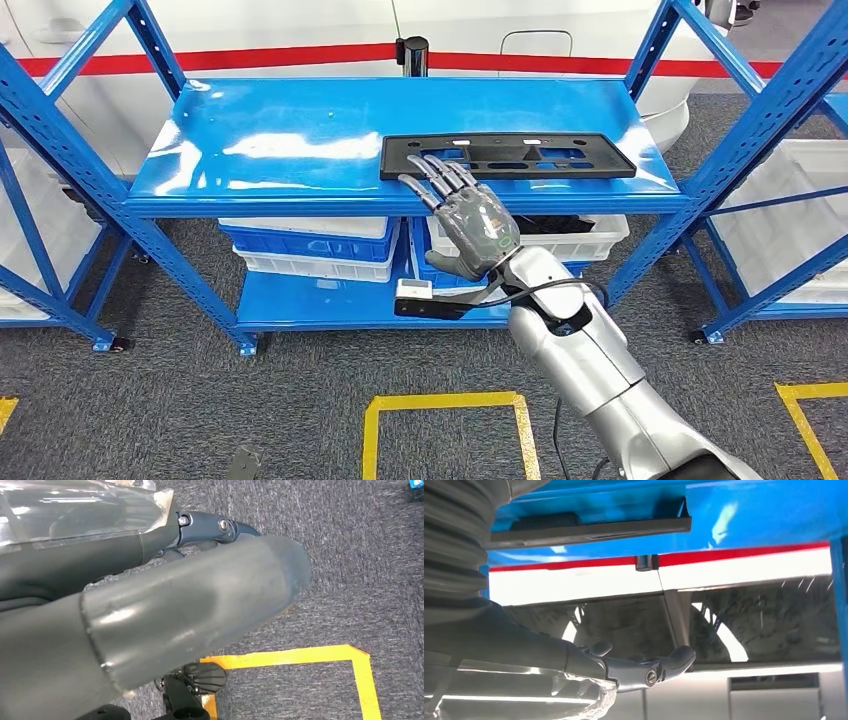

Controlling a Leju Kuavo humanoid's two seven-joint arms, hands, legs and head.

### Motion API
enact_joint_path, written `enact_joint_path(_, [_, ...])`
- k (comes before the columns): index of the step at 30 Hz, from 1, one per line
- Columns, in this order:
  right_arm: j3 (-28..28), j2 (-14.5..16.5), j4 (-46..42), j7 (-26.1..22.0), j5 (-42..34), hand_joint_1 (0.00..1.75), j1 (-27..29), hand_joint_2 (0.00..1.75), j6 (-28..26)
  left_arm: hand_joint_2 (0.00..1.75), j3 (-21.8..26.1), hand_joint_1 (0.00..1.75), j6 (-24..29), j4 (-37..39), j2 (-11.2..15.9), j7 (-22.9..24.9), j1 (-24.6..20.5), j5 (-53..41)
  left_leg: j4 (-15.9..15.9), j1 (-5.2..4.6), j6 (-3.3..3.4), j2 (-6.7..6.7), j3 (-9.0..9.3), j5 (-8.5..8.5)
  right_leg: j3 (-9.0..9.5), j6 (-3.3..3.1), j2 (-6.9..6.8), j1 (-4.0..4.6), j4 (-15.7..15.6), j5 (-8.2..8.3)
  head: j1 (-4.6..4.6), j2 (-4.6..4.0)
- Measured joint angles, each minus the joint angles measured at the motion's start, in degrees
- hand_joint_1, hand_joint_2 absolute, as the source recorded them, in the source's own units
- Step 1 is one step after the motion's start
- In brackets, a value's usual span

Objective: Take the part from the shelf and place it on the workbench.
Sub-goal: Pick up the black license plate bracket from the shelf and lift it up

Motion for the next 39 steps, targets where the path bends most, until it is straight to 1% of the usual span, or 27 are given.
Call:
enact_joint_path(3, [3.4,-0.4,0.6,1.1,0.8,0.00,-4.0,1.75,1.9,0.00,0.0,0.00,0.0,0.0,0.2,0.2,0.0,-0.6,0.0,0.00,0.00,0.00,0.00,0.02,-0.02,0.00,0.00,0.00,0.0,0.00,0.00,0.00])
enact_joint_path(5, [8.7,-0.7,2.9,3.0,1.8,0.00,-10.2,1.75,5.2,0.00,0.0,0.00,0.1,0.0,0.4,0.5,-0.1,-1.6,0.0,0.00,0.01,-0.01,0.00,0.04,-0.04,0.00,0.00,0.00,0.0,0.00,0.00,0.00])
enact_joint_path(7, [16.0,-0.5,9.7,6.5,2.1,0.00,-19.1,1.75,10.3,0.00,0.0,0.00,0.9,0.0,0.8,1.1,-0.1,-3.1,0.0,0.00,0.01,-0.02,-0.04,0.05,-0.08,0.00,0.00,0.00,0.0,0.01,0.00,0.00])
enact_joint_path(8, [18.6,-0.2,13.7,7.8,1.8,0.00,-22.5,1.75,12.1,0.00,0.1,0.00,1.4,0.0,0.9,1.4,-0.1,-3.6,0.0,0.00,0.01,-0.01,-0.06,0.05,-0.09,0.00,0.00,0.00,0.0,0.01,-0.01,0.00])
enact_joint_path(9, [20.2,0.3,17.5,8.7,1.3,0.00,-24.8,1.75,13.0,0.00,0.1,0.00,1.7,0.1,1.0,1.7,-0.1,-4.0,0.0,0.00,0.01,-0.01,-0.07,0.05,-0.11,0.00,0.00,0.00,0.0,0.01,0.00,0.00])
enact_joint_path(10, [20.7,0.8,20.4,8.8,0.8,0.00,-25.8,1.75,13.0,0.00,0.1,0.00,1.8,0.1,1.1,2.0,-0.1,-4.1,0.0,0.00,0.01,-0.01,-0.07,0.06,-0.11,0.00,0.00,0.00,0.0,0.01,0.00,0.00])
enact_joint_path(16, [21.8,2.3,30.6,9.7,-0.3,0.00,-27.8,1.75,11.4,0.00,0.9,0.00,2.4,0.1,1.4,2.7,-0.2,-4.2,0.0,0.00,0.01,-0.02,-0.08,0.06,-0.11,0.00,-0.01,0.00,0.0,0.01,0.00,0.00])
enact_joint_path(24, [22.2,2.1,39.3,11.9,-1.4,0.00,-30.2,1.75,10.8,0.00,1.2,0.00,2.2,0.3,1.6,3.8,-0.9,-4.9,0.1,-0.01,0.01,-0.02,-0.10,0.06,-0.15,0.01,0.00,-0.01,0.0,0.02,0.01,0.00])
enact_joint_path(30, [21.0,0.4,41.8,11.9,-3.1,0.00,-31.5,1.75,9.3,0.00,1.5,0.00,3.8,0.4,1.2,5.2,-1.9,-5.1,0.1,-0.01,0.01,-0.01,-0.11,0.06,-0.15,0.02,0.00,-0.01,0.0,0.02,0.00,0.00])
enact_joint_path(39, [19.2,-1.6,42.2,11.9,-4.3,0.00,-33.3,1.75,8.9,0.00,2.1,0.00,4.3,0.5,0.9,5.3,-2.3,-5.4,0.1,-0.01,0.01,0.00,-0.11,0.06,-0.17,0.02,0.01,0.00,0.0,0.02,0.00,0.00])
